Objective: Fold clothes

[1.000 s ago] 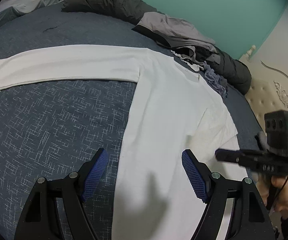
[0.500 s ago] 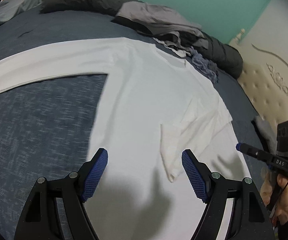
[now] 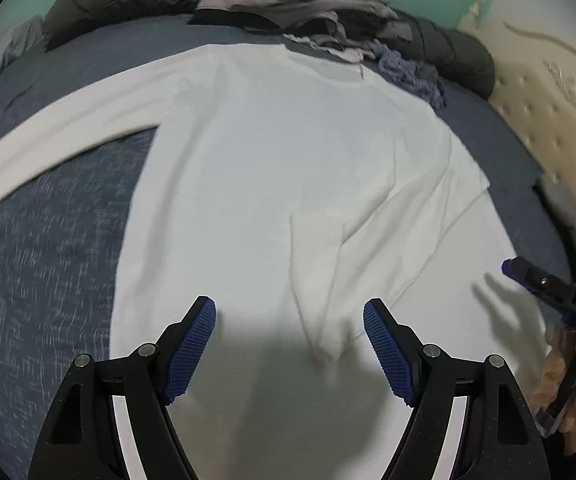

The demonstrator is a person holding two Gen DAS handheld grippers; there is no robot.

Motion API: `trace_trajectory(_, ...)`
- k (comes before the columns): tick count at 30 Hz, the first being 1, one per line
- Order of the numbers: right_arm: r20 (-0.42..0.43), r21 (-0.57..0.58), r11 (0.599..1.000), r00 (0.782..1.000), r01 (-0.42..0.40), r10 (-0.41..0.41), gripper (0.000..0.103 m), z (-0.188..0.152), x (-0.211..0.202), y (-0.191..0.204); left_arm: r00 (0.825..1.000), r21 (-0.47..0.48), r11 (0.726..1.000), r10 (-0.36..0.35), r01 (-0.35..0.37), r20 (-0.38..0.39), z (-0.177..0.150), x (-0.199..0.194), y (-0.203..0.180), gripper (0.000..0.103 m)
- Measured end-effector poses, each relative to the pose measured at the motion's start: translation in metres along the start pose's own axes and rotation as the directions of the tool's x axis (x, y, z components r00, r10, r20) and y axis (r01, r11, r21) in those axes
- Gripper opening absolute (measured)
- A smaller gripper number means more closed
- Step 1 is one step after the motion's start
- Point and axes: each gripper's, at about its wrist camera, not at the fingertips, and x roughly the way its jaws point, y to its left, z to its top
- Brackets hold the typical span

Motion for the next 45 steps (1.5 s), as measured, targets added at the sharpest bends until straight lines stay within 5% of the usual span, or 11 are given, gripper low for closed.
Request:
trace_trajectory(12, 0.079, 0.047, 0.997, 0.995, -0.066, 0.062, 0.048, 0.015, -0.021, -0.016, 0.991, 0.07, 0.99, 0.124, -0.121, -0.051, 0.024, 0.03, -0.033, 0.079)
trace_trajectory(19, 0.091, 0.061, 0.994, 0.992, -0.09, 0.085, 0.051, 0.02, -0.023, -0.018, 0.989, 0.073, 0.991, 0.121, -0.115, -0.083, 0.03, 0.039, -0.037, 0.064)
trace_trajectory(23, 0.091, 0.07, 0.992, 0.991, -0.103, 0.096, 0.051, 0.021, -0.022, -0.019, 0.987, 0.094, 0.988, 0.132, -0.123, -0.092, 0.033, 0.042, -0.039, 0.051)
trace_trajectory(25, 0.09, 0.074, 0.991, 0.991, -0.108, 0.101, 0.051, 0.021, -0.022, -0.02, 0.987, 0.087, 0.989, 0.127, -0.119, -0.102, 0.033, 0.045, -0.036, 0.031)
trace_trajectory(30, 0.088, 0.082, 0.99, 0.99, -0.115, 0.107, 0.051, 0.021, -0.021, -0.021, 0.988, 0.088, 0.989, 0.124, -0.115, -0.097, 0.03, 0.04, -0.03, 0.008)
trace_trajectory(45, 0.085, 0.091, 0.989, 0.99, -0.117, 0.109, 0.052, 0.02, -0.02, -0.022, 0.998, -0.175, 0.984, 0.037, -0.046, -0.053, 0.007, 0.01, 0.026, 0.008)
